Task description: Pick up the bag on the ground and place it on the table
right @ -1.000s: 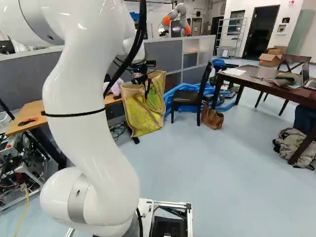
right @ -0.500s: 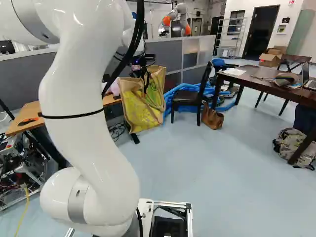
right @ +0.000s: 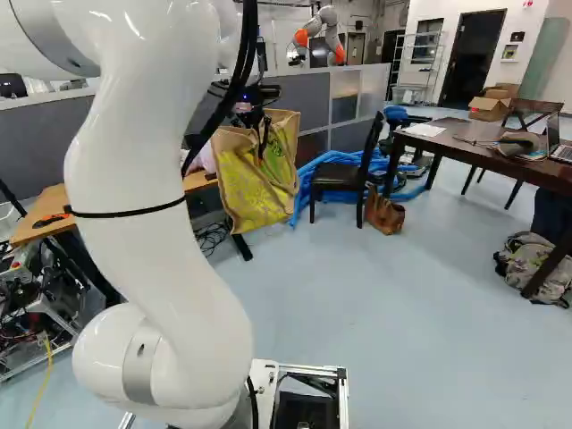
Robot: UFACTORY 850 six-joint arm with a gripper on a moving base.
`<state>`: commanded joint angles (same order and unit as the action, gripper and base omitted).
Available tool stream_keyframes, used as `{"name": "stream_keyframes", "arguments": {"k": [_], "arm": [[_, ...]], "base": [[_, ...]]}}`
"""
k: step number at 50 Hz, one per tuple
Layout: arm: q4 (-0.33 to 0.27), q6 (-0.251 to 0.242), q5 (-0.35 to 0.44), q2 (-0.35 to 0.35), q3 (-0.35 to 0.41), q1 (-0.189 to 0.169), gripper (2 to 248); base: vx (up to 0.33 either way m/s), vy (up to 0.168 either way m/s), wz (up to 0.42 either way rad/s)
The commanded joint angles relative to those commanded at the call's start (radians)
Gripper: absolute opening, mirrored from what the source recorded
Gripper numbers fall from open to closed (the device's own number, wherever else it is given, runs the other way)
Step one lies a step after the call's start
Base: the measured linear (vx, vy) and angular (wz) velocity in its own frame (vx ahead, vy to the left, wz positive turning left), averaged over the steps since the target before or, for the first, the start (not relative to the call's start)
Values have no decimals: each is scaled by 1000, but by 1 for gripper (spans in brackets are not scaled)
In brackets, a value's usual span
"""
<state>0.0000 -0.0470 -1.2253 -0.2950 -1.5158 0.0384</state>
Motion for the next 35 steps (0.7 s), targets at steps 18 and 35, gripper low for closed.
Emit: {"name": "stream_keyframes", "arguments": {"k": [18,35], "arm": [[0,0,-68,11,-51,-1,26],[0,0,-132,18,-103,-2,26]], "base": [[0,0,0],[0,0,0]]}}
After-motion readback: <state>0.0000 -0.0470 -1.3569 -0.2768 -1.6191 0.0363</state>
